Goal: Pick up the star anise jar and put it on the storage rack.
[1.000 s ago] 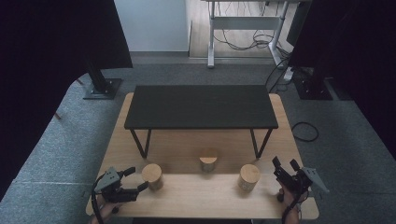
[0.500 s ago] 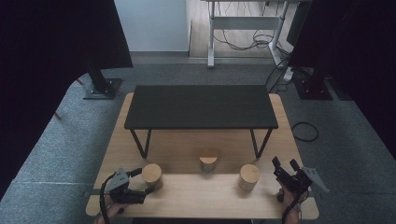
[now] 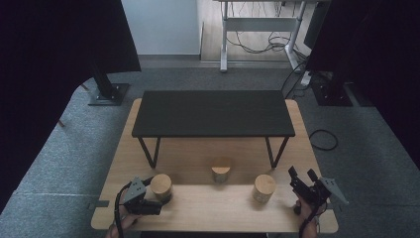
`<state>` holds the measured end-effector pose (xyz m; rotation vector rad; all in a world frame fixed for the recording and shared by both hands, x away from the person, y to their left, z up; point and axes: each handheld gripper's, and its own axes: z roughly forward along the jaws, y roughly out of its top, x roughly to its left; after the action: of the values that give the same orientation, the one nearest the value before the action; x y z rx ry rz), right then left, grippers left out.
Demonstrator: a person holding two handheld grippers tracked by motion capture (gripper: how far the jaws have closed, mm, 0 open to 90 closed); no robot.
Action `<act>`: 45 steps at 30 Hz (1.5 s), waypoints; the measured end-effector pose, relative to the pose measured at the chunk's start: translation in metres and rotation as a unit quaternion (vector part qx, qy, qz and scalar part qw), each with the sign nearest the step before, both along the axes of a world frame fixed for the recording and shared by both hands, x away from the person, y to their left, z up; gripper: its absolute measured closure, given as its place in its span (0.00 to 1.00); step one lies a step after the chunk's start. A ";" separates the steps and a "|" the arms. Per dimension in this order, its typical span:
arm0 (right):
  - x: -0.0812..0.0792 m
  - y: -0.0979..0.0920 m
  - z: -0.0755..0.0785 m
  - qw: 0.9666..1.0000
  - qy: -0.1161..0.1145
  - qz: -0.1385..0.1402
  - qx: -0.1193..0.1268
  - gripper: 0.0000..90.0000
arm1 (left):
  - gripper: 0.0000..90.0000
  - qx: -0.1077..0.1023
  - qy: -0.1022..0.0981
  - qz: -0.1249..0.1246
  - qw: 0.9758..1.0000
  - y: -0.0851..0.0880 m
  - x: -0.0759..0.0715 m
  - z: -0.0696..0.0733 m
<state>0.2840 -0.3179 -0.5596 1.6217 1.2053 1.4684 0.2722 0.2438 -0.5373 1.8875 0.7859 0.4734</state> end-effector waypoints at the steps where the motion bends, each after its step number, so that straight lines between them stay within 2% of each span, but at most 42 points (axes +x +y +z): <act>1: 0.000 0.000 0.000 1.000 0.000 0.000 0.000 0.14 | 0.10 0.002 0.000 0.001 1.000 -0.001 0.001 0.000; 7: 0.000 0.000 0.000 1.000 0.001 -0.002 -0.002 0.14 | 0.13 0.011 -0.003 0.009 1.000 -0.007 0.004 -0.002; 9: 0.000 0.000 0.000 1.000 0.001 -0.003 -0.002 0.14 | 0.18 0.016 -0.011 0.011 1.000 -0.008 0.003 -0.002; 10: 0.000 0.000 0.000 1.000 0.001 -0.002 -0.002 0.14 | 0.25 0.022 -0.016 0.014 1.000 -0.009 0.003 -0.002; 12: 0.000 0.000 0.000 1.000 0.001 -0.002 -0.002 0.14 | 0.27 0.020 -0.019 0.011 1.000 -0.010 0.003 -0.003; 45: 0.000 0.000 0.000 1.000 0.001 -0.002 0.001 0.14 | 0.28 0.019 -0.024 0.024 0.999 -0.008 0.003 -0.003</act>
<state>0.2841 -0.3181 -0.5595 1.6271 1.2018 1.4660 0.2753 0.2356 -0.5398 1.8889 0.7981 0.5646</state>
